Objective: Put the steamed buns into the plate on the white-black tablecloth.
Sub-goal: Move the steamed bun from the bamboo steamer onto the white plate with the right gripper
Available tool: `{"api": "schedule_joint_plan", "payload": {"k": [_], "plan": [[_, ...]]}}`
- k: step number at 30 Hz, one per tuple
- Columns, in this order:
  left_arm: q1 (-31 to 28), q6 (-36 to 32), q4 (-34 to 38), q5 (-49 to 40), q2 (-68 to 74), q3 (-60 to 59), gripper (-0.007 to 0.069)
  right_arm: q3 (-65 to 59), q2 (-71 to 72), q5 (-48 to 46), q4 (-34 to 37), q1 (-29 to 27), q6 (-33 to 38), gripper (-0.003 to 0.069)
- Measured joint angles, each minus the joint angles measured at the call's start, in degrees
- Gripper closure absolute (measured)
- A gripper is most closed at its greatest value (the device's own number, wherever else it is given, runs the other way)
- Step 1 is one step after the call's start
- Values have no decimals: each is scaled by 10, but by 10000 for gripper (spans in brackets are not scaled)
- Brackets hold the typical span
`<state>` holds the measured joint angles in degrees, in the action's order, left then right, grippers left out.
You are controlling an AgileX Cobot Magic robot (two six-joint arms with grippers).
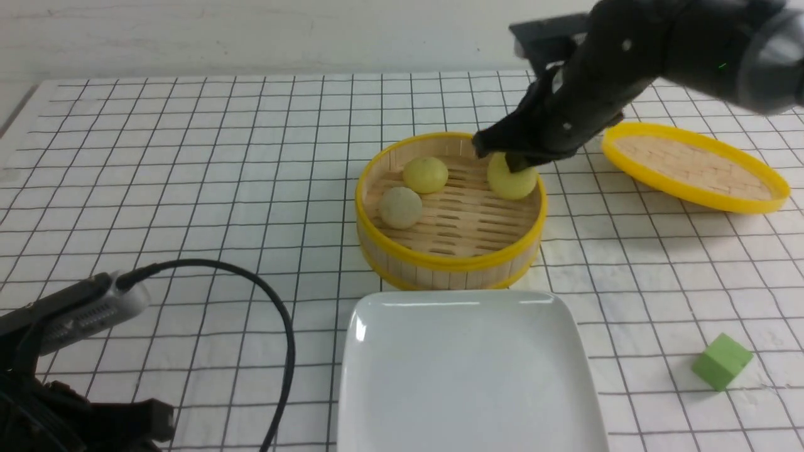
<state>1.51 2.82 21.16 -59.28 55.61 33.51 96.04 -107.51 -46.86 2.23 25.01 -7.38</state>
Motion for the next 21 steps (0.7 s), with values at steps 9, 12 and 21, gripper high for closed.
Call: {"api": "schedule_joint_plan", "payload": {"k": [9,12,21], "plan": [[0,0,-4,-3,0,0,339,-259,180,40,81,53,1,644],[0,0,-4,5,0,0,339,-384,196,136,132,98,0,640],[0,1,-2,60,0,0,339,-466,155,273,141,149,0,376]]}}
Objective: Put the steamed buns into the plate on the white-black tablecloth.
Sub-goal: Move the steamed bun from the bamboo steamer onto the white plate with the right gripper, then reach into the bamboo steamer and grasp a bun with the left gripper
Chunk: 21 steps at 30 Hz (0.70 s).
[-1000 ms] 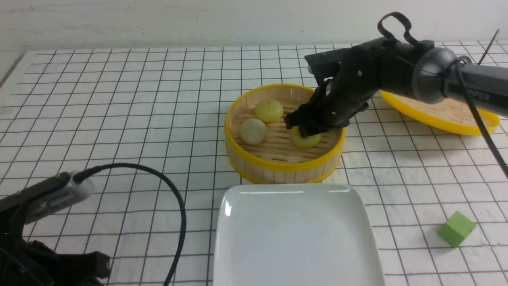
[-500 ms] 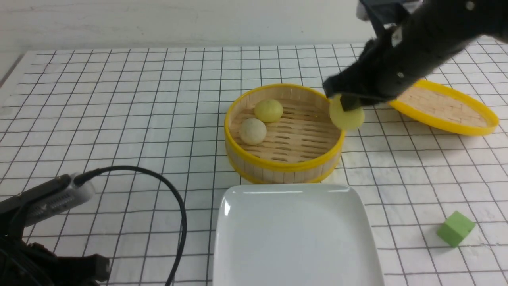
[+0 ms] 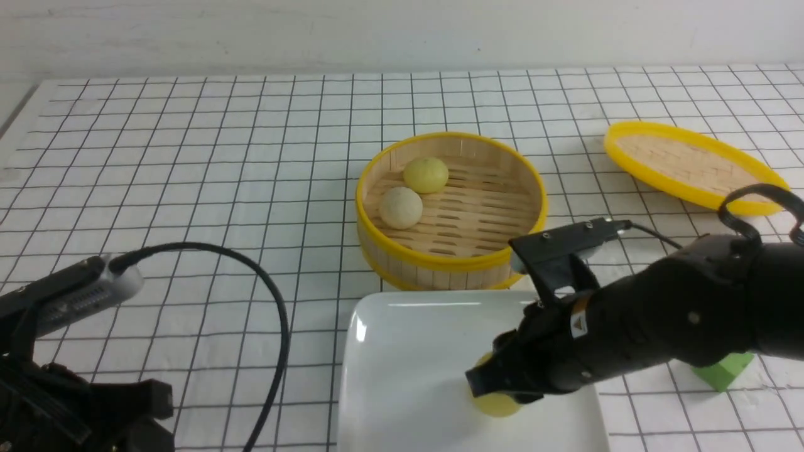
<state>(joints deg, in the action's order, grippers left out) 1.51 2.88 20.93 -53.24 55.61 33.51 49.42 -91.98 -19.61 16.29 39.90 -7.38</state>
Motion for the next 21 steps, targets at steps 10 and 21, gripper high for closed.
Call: {"api": "schedule_joint_plan", "payload": {"k": [10,21], "plan": [[0,-1,46,29,1,36,367,71,139,-207,-53,-86,0,153],[53,-40,45,-10,118,207,622,30,387,-427,-154,-124,0,673]]}}
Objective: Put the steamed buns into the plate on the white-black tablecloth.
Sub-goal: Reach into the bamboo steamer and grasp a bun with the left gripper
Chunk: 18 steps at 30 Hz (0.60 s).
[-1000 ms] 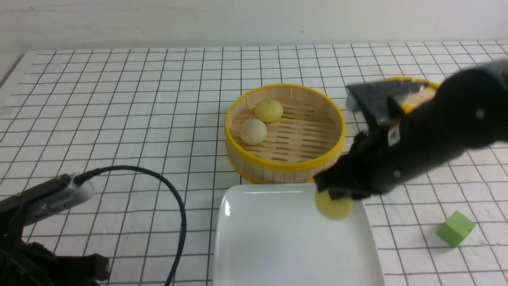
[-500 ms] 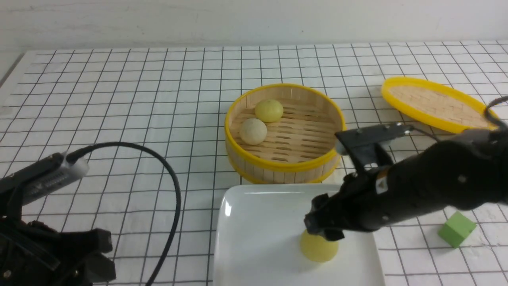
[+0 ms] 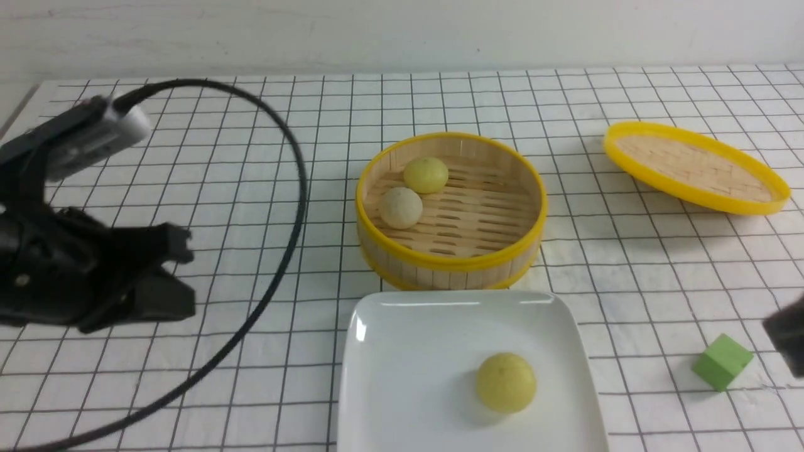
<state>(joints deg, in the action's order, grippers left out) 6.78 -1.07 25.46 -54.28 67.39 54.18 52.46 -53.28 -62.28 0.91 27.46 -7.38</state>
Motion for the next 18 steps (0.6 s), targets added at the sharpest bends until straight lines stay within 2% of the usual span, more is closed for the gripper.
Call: {"api": "schedule_joint_plan", "payload": {"k": [2,3,4,7,13,16,18], "plan": [[31,0,0,-1,32,26,622,-18,18,-1,0,0,0,674],[68,0,-1,2,70,56,622,-42,48,-1,-4,0,0,674],[72,0,-1,2,75,60,622,-48,54,-1,-4,0,0,674],[140,-1,-1,19,169,136,581,-98,98,3,-17,0,0,674],[187,16,-8,39,305,271,444,-157,137,41,-34,0,0,673],[201,21,-40,38,405,383,317,-185,143,85,-36,0,0,671],[203,22,-51,32,434,419,291,-186,144,91,-36,0,0,671]]}}
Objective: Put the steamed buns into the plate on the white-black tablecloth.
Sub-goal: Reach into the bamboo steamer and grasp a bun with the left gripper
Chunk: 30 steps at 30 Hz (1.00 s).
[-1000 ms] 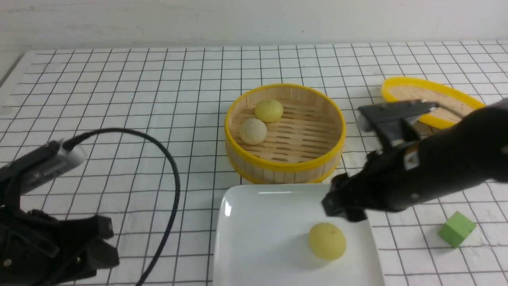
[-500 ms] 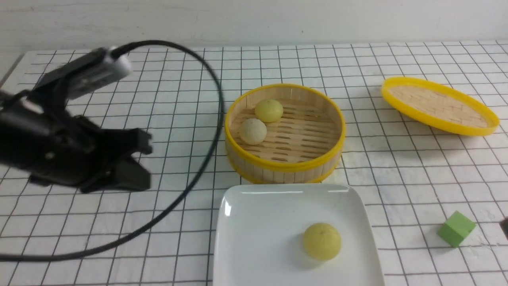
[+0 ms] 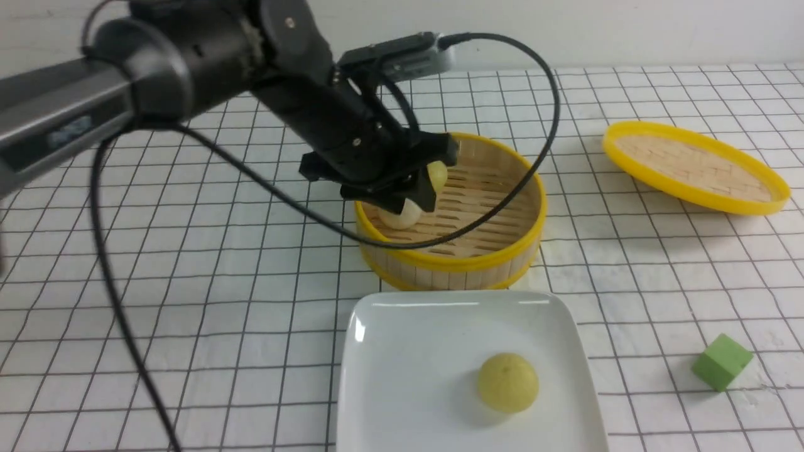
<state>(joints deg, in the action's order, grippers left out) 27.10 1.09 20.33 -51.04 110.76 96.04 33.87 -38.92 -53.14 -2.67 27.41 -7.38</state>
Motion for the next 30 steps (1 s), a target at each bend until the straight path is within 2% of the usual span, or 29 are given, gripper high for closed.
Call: {"api": "schedule_joint_plan", "payload": {"k": [3,7,13,17,21,22,23,24,25,26,27,30], "plan": [[0,4,-40,-11,64,81,242,-1,1,13,0,0,0,670],[0,32,-84,-5,111,138,233,-3,1,15,0,0,0,667],[0,83,-133,-1,150,155,233,-4,1,16,0,0,0,664],[3,92,-147,4,168,155,240,-4,1,17,0,0,0,661],[7,92,-159,10,174,155,311,-4,1,17,0,0,0,659],[10,92,-161,12,174,156,370,-4,1,17,0,0,0,659],[11,92,-161,12,174,156,379,-4,1,17,0,0,0,659],[14,92,-162,12,172,157,475,-4,1,17,0,0,0,659],[15,92,-162,12,172,157,487,-4,1,17,0,0,0,659],[19,92,-163,8,166,157,555,-4,1,17,0,0,0,659],[21,92,-162,1,158,157,587,-4,1,17,0,0,0,659],[25,92,-161,-20,125,157,596,-4,1,17,0,0,0,657]]}}
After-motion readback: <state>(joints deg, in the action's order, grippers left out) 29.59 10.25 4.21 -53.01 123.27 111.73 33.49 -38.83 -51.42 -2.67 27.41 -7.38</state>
